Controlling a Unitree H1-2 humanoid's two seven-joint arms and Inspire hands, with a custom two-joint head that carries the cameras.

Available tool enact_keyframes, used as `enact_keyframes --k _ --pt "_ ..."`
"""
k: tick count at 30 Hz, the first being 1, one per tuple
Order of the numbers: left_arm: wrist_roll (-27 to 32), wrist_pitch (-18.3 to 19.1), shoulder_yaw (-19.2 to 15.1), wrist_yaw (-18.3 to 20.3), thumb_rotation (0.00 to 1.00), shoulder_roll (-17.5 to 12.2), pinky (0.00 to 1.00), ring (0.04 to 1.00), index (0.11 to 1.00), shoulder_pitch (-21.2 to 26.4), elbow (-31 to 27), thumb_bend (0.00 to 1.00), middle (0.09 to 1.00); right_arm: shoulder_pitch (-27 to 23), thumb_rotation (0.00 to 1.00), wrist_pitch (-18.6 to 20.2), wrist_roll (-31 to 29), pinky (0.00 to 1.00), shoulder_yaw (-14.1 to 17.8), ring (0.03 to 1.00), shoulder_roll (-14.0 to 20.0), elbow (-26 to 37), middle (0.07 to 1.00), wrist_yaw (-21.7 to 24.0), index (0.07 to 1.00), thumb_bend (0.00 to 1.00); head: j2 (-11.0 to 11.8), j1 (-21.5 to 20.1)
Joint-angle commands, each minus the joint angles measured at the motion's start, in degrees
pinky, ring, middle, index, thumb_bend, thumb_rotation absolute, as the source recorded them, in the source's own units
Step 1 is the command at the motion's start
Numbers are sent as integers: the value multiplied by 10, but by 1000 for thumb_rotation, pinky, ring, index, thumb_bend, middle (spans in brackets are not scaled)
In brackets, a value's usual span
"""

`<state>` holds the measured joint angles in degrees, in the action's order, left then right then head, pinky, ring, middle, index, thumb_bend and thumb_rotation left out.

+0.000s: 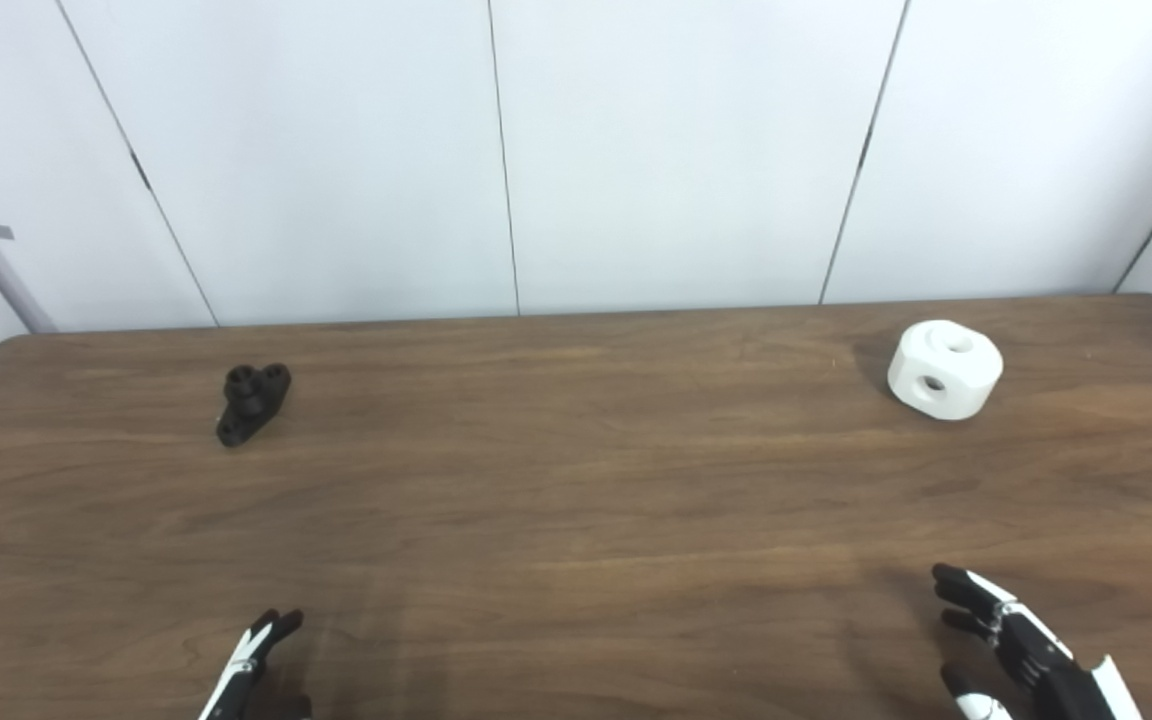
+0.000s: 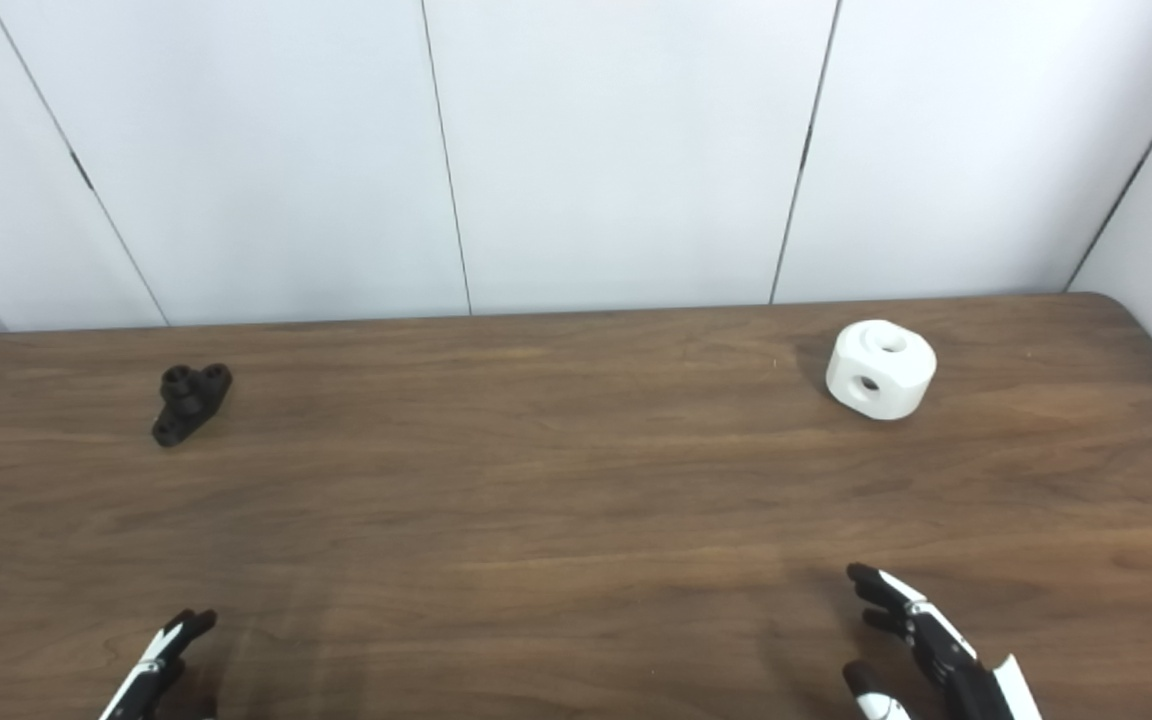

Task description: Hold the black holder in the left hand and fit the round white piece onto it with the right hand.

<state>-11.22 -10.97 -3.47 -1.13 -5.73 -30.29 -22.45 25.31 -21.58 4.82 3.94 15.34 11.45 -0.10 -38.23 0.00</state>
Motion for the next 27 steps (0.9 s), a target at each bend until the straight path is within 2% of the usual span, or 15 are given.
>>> enact_keyframes --k 1,4,8,13,19,23,25,27 --pt "-3 -6 -1 -1 284 -1 953 969 882 4 -1 73 965 7 568 5 0 795 -4 847 -4 -12 869 10 813 226 -2 1" --pt "-6 -5 -1 -2 363 -2 944 965 881 5 -2 71 963 6 570 7 0 799 -5 849 -4 -12 869 11 815 230 -6 4" --pt "-4 -10 -1 -3 296 -1 937 960 879 8 -1 61 957 5 574 6 -2 797 -4 850 -4 -9 869 11 813 222 -9 10" --pt "11 -16 -1 -2 431 -1 937 960 890 12 1 77 962 1 571 -8 -15 812 -3 864 -4 -12 872 11 815 222 -10 8" --pt "20 -22 -5 -9 704 4 942 960 907 21 2 81 964 -5 616 -11 -24 824 4 864 -10 -11 868 5 813 241 -6 14" --pt "23 -30 -6 -14 796 7 963 965 908 28 7 82 959 -9 622 -24 -24 816 9 855 -11 -21 864 4 810 231 -1 34" --pt "24 -30 -9 -17 891 6 989 975 904 32 6 113 961 -10 640 -25 -28 818 11 856 -11 -24 866 6 813 226 1 41" --pt "15 -27 -15 -20 944 2 962 968 896 39 2 139 963 -12 663 -27 -33 810 12 853 -9 -29 867 8 810 232 6 53"
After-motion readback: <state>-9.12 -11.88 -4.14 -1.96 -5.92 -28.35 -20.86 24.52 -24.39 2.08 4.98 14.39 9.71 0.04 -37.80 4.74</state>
